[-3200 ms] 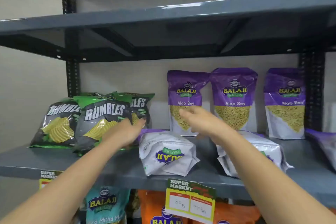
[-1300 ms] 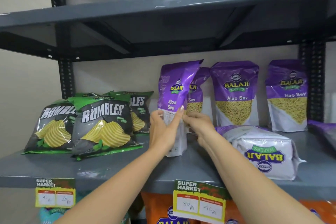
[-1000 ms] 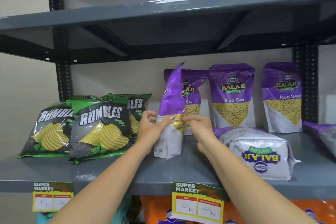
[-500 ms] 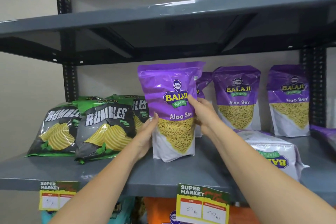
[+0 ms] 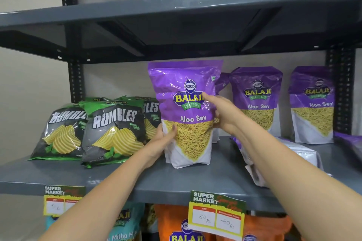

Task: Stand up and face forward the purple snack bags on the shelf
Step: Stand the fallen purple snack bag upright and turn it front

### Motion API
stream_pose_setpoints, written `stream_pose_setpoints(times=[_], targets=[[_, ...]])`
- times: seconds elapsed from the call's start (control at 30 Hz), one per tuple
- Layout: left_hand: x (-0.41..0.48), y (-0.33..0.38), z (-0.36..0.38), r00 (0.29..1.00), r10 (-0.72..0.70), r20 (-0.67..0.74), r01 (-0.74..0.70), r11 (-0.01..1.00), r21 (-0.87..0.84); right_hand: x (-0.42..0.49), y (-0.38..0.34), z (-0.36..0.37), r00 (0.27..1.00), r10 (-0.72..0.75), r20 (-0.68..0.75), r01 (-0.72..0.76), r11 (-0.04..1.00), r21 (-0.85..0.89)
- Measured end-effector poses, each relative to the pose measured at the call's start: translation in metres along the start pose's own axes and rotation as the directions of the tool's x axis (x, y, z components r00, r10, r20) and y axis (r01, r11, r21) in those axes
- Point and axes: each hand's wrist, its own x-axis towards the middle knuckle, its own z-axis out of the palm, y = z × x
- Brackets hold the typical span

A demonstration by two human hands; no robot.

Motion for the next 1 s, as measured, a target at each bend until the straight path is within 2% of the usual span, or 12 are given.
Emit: stream_pose_setpoints(times=[0.07, 0.13, 0.27, 0.6, 0.77, 0.83, 0.87, 0.9, 0.93, 0.97, 1.0], targets=[[-0.004, -0.004, -0.005, 0.999, -0.032, 0.044, 0.026, 0.991, 0.132, -0.004, 0.000, 0.002, 0.995, 0.051, 0.085, -0.046, 0.997, -0.054], [-0.007, -0.006, -0.009, 0.997, -0.046, 0.054, 0.034, 0.978, 0.203, -0.007, 0.002, 0.006, 0.995, 0.067, 0.072, -0.059, 0.992, -0.112], [-0.019, 0.001, -0.009, 0.993, -0.033, 0.110, 0.011, 0.981, 0.192, -0.014, 0.004, 0.013, 0.999, 0.040, 0.019, -0.036, 0.984, -0.173], [-0.063, 0.017, -0.008, 0.990, -0.012, 0.144, -0.019, 0.977, 0.213, -0.055, 0.001, 0.016, 0.997, -0.037, 0.064, 0.049, 0.979, -0.199], [-0.068, 0.017, -0.008, 0.994, -0.036, 0.105, 0.014, 0.978, 0.206, -0.065, 0.000, 0.021, 0.997, -0.069, 0.042, 0.075, 0.980, -0.186], [-0.075, 0.023, -0.008, 0.993, -0.071, 0.095, 0.045, 0.966, 0.256, -0.068, -0.002, 0.022, 0.995, -0.070, 0.065, 0.081, 0.977, -0.199], [-0.078, 0.030, -0.007, 0.993, -0.085, 0.083, 0.052, 0.941, 0.334, -0.070, -0.005, 0.018, 0.995, -0.060, 0.074, 0.076, 0.971, -0.225], [-0.083, 0.038, -0.006, 0.996, -0.078, 0.030, 0.058, 0.902, 0.428, -0.071, -0.009, 0.011, 0.997, -0.044, 0.060, 0.058, 0.966, -0.252], [-0.087, 0.047, -0.004, 0.996, -0.015, -0.092, 0.059, 0.863, 0.502, -0.072, -0.015, 0.000, 0.999, -0.037, 0.020, 0.041, 0.958, -0.283], [-0.094, 0.055, -0.003, 0.961, 0.111, -0.255, 0.045, 0.841, 0.539, -0.074, -0.021, -0.013, 0.998, -0.054, -0.029, 0.042, 0.950, -0.310], [-0.101, 0.062, 0.002, 0.875, 0.282, -0.392, -0.025, 0.837, 0.546, -0.074, -0.028, -0.032, 0.992, -0.096, -0.085, 0.062, 0.941, -0.333]])
